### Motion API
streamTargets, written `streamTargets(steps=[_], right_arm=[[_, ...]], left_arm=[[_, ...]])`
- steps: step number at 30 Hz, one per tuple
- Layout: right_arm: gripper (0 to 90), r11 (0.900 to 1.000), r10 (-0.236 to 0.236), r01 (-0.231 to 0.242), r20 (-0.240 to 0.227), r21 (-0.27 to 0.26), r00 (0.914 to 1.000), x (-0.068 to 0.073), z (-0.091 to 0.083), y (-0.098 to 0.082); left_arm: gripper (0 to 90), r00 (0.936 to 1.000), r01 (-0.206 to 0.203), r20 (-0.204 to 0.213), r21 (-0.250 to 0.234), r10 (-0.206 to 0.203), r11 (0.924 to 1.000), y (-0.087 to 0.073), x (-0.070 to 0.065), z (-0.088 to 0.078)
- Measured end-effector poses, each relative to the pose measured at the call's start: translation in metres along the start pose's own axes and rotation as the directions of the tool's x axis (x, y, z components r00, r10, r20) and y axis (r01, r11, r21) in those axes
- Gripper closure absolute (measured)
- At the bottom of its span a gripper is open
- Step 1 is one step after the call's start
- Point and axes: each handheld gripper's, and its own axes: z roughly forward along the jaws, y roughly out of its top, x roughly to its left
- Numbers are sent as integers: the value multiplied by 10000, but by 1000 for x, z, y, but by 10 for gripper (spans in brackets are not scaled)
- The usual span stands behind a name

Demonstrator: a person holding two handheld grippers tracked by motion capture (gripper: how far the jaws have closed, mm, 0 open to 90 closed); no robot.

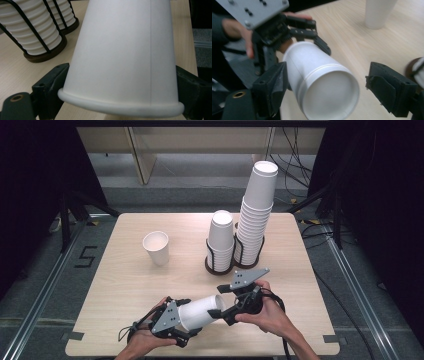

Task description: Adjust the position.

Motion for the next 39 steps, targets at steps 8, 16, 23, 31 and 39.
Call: streamTargets(steps=[8,16,23,31,39], right_arm=[[195,9651,-1986,1898,320,1802,9796,20,5,4],[194,9094,-3200,2994,258,2888,9471,36,20,2],[195,8677,-3809,3603,-77,3423,9246,45,31,0],[189,8241,-4245,4150,-647,3856,9031,51,41,-4],[195,7789,-4815,4594,-622,4270,8742,52,47,-8]], left_arm=[[109,9987,-304,434,1077,258,9937,3,-4,4],[109,9970,-480,677,1531,379,9870,7,-7,3],[110,9912,-1015,1036,1898,829,9766,12,-11,1],[109,9897,-1070,1137,1799,874,9778,14,-15,-1],[111,9851,-1206,1437,1838,947,9755,16,-17,-2]])
